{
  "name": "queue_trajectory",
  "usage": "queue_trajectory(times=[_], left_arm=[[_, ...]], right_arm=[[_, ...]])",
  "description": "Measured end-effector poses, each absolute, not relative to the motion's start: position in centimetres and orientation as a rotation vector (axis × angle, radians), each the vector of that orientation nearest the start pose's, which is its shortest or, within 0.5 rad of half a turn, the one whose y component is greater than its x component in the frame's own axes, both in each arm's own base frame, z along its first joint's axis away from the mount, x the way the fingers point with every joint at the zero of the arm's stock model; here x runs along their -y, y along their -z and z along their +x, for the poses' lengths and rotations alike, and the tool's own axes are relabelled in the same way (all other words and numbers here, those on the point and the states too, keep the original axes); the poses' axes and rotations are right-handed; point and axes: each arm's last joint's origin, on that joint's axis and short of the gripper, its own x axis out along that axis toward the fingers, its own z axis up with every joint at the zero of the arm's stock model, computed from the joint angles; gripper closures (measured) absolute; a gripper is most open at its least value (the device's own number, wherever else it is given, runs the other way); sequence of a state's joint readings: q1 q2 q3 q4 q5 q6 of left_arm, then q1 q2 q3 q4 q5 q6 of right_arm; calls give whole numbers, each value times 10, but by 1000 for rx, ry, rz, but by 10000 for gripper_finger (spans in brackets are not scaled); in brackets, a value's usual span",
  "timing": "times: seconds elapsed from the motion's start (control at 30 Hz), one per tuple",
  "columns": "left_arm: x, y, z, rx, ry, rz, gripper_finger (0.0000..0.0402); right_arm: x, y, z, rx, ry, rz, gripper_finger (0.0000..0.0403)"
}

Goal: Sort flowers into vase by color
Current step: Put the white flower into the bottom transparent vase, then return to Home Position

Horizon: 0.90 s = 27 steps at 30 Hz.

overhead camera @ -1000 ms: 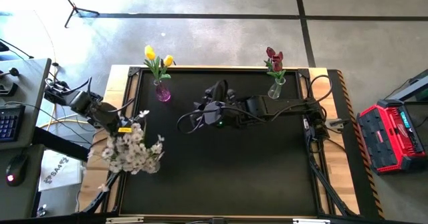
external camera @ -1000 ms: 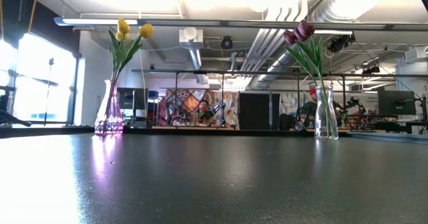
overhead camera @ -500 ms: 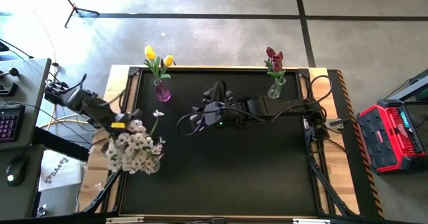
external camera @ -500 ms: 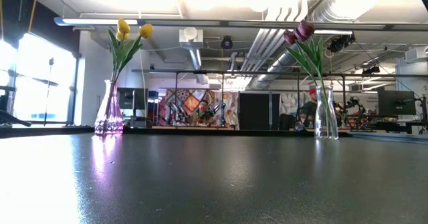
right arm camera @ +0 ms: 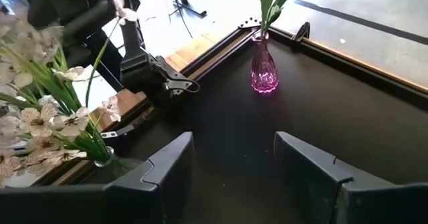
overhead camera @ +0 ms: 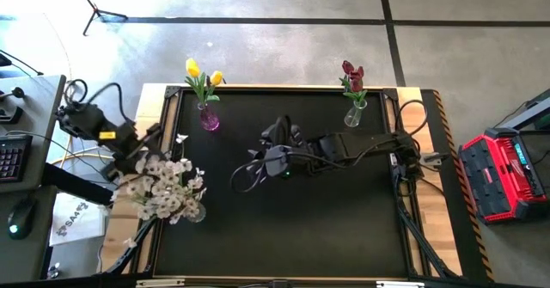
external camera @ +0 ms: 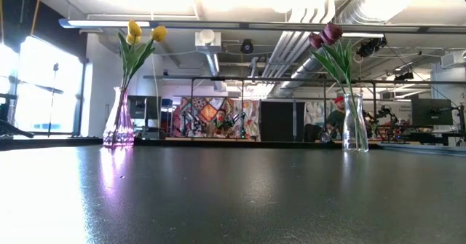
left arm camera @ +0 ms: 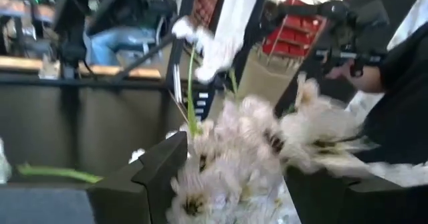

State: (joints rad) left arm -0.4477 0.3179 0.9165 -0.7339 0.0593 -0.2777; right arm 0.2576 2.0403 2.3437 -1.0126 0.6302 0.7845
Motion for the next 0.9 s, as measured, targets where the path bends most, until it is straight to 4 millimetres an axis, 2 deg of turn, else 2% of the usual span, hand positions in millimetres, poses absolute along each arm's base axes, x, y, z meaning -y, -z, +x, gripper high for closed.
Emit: queue_trajectory(times=[0.3,0.5,0.57,0.63,0.73,0.9], left_arm=[[7,-394,14,-35,464,-246,181],[-6,-406,2,61,220,-229,184],[-8,-407,2,69,164,-209,191],[-9,-406,3,62,123,-185,201],[-11,-403,4,45,28,-147,218],[-20,-404,-5,78,-129,-134,238]], right_arm=[[-96,-417,411,-430,559,456,206],[-100,-440,392,-376,552,352,206],[-98,-438,384,-440,570,288,206],[-95,-434,377,-490,598,332,209],[-95,-436,366,-512,631,376,228],[-103,-448,349,-500,615,237,283]])
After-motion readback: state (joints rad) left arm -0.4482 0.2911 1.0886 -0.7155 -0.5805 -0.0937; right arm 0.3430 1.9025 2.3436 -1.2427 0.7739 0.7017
